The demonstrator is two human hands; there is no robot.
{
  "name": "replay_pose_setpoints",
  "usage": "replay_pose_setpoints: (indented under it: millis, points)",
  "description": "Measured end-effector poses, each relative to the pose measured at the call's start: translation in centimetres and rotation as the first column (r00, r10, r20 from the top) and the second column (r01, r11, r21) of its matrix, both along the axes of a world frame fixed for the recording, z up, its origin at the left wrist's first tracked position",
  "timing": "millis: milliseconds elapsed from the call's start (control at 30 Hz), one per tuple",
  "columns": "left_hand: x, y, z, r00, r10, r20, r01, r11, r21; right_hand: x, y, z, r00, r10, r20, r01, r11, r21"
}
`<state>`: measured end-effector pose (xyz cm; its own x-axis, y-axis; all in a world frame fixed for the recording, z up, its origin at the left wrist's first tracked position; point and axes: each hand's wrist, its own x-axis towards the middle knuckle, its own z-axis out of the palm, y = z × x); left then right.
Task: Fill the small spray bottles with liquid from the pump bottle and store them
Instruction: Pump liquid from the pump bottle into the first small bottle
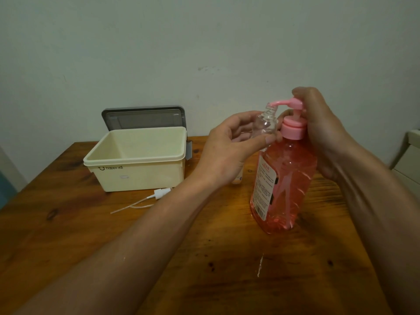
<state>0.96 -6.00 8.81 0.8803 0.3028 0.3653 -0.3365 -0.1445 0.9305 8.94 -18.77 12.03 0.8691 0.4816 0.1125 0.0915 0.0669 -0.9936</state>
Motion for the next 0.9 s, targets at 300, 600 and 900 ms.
replay_pose_setpoints:
  millis: [300, 600, 900]
  points:
    - [-0.07, -0.16, 0.09, 1.0, -0.009, -0.006, 0.009, 1.0, -0.015, 0.22, -0.07, 0.2, 1.0, 0.013, 0.019, -0.013, 1.0, -0.001]
    - [-0.09, -0.04, 0.22, 1.0, -0.021, 0.005, 0.021, 1.0, -0.022, -0.42, 0.0, 0.26, 1.0, -0.009, -0.013, 0.009, 1.0, -0.014]
    - [0.09, 0.02, -0.21, 1.0, -0.007, -0.008, 0.007, 1.0, -0.013, 0.25, -0.12, 0.18, 0.999, 0.017, 0.03, -0.016, 1.0, -0.017]
